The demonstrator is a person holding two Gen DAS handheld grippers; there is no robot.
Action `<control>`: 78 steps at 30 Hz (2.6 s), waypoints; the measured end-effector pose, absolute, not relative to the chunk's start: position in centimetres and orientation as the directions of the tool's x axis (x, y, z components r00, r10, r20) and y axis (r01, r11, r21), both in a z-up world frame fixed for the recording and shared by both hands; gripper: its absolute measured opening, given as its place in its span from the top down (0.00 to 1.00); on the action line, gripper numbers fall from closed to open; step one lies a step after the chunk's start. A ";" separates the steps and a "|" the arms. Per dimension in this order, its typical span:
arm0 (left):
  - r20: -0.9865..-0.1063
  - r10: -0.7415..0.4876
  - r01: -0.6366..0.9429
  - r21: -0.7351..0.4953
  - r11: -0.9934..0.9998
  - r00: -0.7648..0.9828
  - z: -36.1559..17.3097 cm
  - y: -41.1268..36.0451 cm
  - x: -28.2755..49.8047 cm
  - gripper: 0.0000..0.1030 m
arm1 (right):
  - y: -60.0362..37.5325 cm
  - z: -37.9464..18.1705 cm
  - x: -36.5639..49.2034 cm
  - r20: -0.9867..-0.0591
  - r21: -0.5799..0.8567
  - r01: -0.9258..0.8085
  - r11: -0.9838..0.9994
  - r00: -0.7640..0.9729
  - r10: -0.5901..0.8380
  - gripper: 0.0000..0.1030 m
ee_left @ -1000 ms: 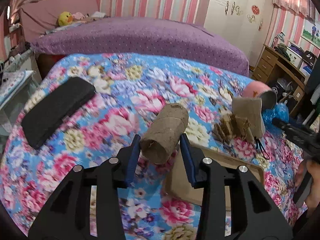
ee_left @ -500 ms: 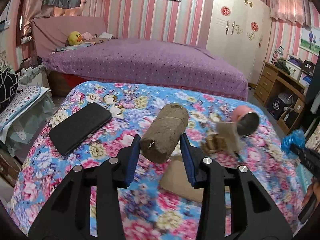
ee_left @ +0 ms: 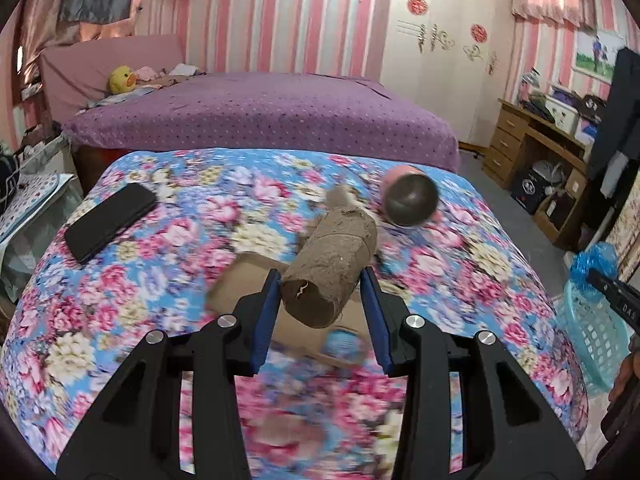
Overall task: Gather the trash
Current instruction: 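Grasp the cardboard tube with the left tool while the right tool grasps the blue plastic bag, then carry tube and blue bag to the blue basket and open both tools, then move both tools back over the bed toward the cardboard tray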
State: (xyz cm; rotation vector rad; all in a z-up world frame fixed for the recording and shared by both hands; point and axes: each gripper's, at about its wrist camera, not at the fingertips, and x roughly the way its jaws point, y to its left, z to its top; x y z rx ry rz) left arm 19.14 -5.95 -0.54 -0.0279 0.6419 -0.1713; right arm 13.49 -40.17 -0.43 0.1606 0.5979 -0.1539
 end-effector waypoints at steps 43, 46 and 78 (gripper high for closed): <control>-0.633 -0.503 0.551 -0.140 0.823 0.589 -5.0 -38.8 11.6 0.59 | -57.4 -3.6 3.7 -0.573 0.102 0.414 0.904 0.767 -0.287 0.68; -0.630 -0.506 0.562 -0.132 0.817 0.589 -5.0 -39.1 11.5 0.58 | -57.6 -3.7 3.6 -0.573 0.109 0.417 0.902 0.768 -0.286 0.68; -0.533 -0.289 0.338 -0.005 0.941 0.795 0.1 -23.4 14.7 0.05 | -54.0 -2.5 5.1 -0.570 0.031 0.426 0.904 0.750 -0.334 0.14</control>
